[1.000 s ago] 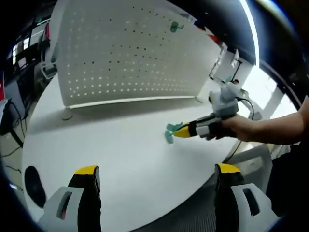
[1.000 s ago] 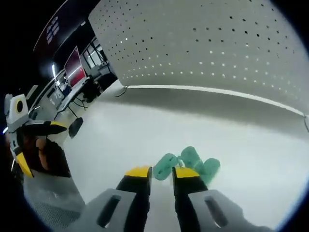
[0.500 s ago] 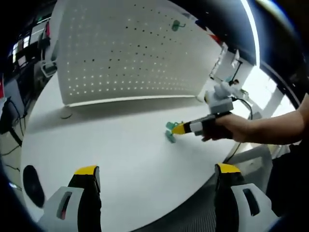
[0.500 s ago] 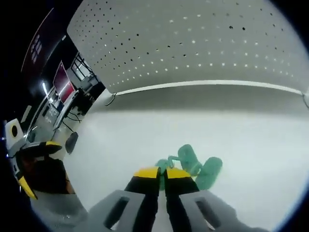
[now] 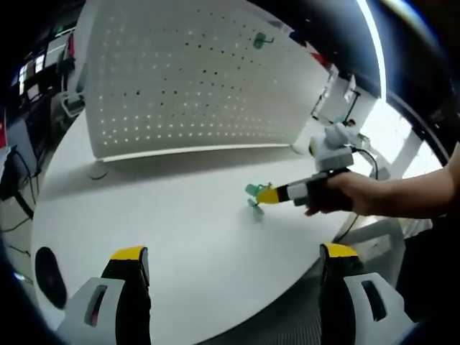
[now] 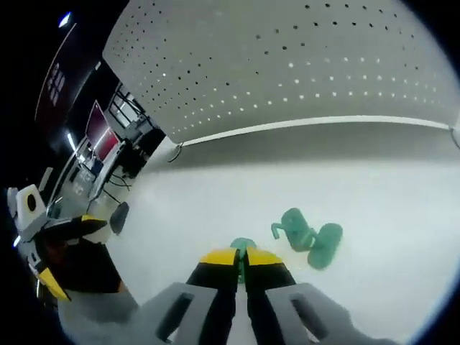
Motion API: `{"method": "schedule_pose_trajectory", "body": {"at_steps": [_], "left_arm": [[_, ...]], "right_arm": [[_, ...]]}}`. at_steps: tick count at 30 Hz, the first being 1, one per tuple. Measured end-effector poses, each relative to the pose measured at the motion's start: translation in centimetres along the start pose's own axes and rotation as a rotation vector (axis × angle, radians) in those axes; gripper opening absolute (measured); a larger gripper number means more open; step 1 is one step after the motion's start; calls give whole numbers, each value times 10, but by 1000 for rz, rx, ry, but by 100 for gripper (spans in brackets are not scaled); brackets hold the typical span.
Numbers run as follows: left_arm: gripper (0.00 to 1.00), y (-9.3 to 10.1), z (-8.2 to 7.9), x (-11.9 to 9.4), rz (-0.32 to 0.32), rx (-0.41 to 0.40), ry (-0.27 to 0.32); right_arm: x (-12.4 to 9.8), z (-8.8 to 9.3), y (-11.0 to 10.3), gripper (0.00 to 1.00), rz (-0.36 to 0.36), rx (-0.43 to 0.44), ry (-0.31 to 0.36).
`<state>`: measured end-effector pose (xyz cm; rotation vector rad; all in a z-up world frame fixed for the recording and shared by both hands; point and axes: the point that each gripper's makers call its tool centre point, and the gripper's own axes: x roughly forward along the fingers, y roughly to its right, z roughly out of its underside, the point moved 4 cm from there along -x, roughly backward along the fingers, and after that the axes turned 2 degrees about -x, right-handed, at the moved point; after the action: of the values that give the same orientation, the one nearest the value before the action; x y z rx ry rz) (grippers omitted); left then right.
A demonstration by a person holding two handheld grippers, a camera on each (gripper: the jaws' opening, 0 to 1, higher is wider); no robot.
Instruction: Insert the hook assembly into the mounting plate slot until the hook locks in place.
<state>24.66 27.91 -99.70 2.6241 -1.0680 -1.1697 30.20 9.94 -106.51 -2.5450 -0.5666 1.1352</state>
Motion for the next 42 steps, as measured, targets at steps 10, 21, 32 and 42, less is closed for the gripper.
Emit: {"method": "schedule_pose_trajectory", "body": {"at_steps": [10,21,32,42], "left_arm": [[99,1,-13,-4,-15,-13,42],[89,3,-37,-6,7,-56,107],[71,6,-52,-10,38,-111,178],[50,6,-60,-15,43,-134,229]], "right_arm": [[-22,-42,-51,0,-105,-57,142],[-45,-64,-105,0,-259,-123,260],[-61,-70,-137,0,-341,-150,342],[-64,-62,-164,0,-396,-196,359]]}}
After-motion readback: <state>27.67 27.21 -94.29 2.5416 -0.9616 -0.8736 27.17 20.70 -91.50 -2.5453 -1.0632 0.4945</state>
